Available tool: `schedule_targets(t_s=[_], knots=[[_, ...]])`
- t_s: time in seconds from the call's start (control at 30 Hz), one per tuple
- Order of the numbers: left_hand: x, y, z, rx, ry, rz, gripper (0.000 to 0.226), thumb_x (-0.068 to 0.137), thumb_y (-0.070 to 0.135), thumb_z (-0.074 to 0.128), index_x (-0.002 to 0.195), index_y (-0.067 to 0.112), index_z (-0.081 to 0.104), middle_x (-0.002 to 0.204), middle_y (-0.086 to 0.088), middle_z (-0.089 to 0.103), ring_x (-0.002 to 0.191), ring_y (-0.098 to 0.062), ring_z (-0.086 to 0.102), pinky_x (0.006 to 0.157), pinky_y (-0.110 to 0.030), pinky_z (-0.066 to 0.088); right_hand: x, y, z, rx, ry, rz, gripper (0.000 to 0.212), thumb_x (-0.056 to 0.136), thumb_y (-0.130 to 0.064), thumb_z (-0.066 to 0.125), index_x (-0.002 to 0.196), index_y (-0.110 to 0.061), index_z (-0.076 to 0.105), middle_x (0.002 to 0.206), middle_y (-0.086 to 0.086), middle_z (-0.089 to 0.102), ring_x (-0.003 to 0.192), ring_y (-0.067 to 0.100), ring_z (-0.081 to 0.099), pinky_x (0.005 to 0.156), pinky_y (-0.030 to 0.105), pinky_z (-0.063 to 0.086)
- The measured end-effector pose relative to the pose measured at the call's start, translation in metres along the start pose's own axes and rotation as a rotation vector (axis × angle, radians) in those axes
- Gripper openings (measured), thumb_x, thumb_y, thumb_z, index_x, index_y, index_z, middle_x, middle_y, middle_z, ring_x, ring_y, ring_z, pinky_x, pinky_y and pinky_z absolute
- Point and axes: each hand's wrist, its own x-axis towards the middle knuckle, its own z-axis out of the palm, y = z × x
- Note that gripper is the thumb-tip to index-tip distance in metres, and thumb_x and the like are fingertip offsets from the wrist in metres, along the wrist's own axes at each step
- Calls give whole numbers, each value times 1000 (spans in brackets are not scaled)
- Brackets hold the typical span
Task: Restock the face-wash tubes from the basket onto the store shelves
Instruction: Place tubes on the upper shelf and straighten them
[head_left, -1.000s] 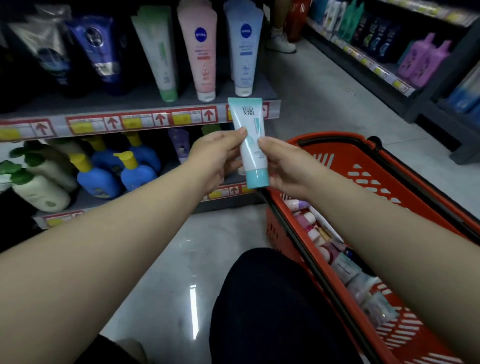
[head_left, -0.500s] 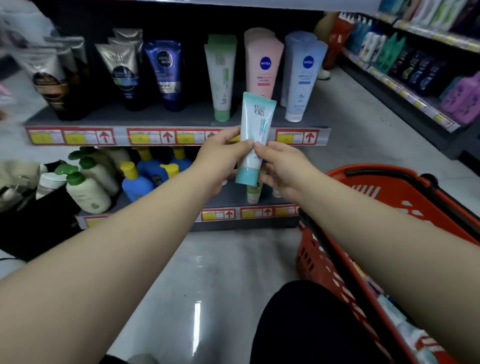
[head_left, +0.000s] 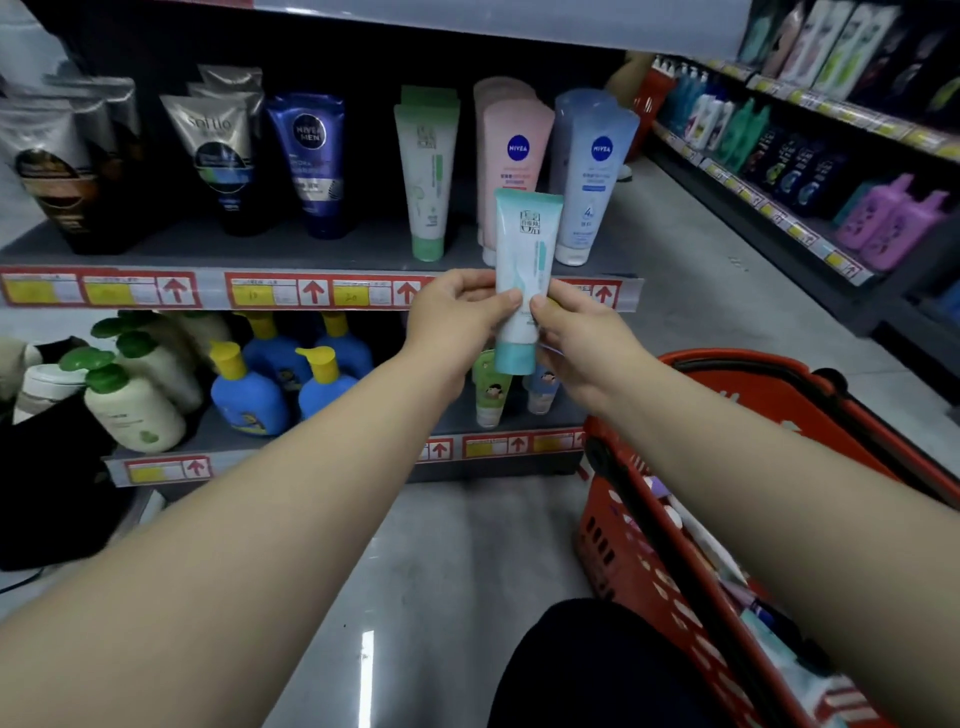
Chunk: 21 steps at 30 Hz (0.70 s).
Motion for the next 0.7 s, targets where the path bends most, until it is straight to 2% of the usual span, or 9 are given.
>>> schedule_targets(t_s=[0.07,0.17,0.37,0.57,0.7], knots=[[0,-1,4,-39,-15,-1,23,86,4,65,108,9,58,107,-10,69,95,-20,68,80,-33,56,2,-2,-5,3,-6,-16,35,97,-5,46,130,-11,55,115,7,66,93,14,65,82,26,54],[-1,-3,6,-35,-38,4,26,86,2,64,111,9,57,107,-8,69,94,-19,68,79,-31,56,2,-1,-11,0,-21,-30,36,96,-2,47,130,-10,56,116,7,67,96,16,65,88,30,54],[-6,-6,-1,45,-90,14,28,87,-1,61,113,10,59,109,-7,69,99,-19,67,85,-33,56,1,10,-18,-41,-29,-6,36,94,-3,52,127,-13,58,118,6,67,103,19,64,81,28,53],[-4,7,-17,27,-64,36,30,89,3,61,118,8,59,99,1,70,86,-9,68,65,-18,57,12,9,0,-100,-7,32,28,92,-14,59,119,-18,63,110,-1,71,99,14,66,76,28,52],[-2,15,-33,22,-7,43,30,88,6,62,118,11,60,101,1,70,86,-8,67,61,-17,54,19,8,19,-96,-27,45,28,91,-15,61,118,-17,64,113,2,70,103,17,66,81,30,53]])
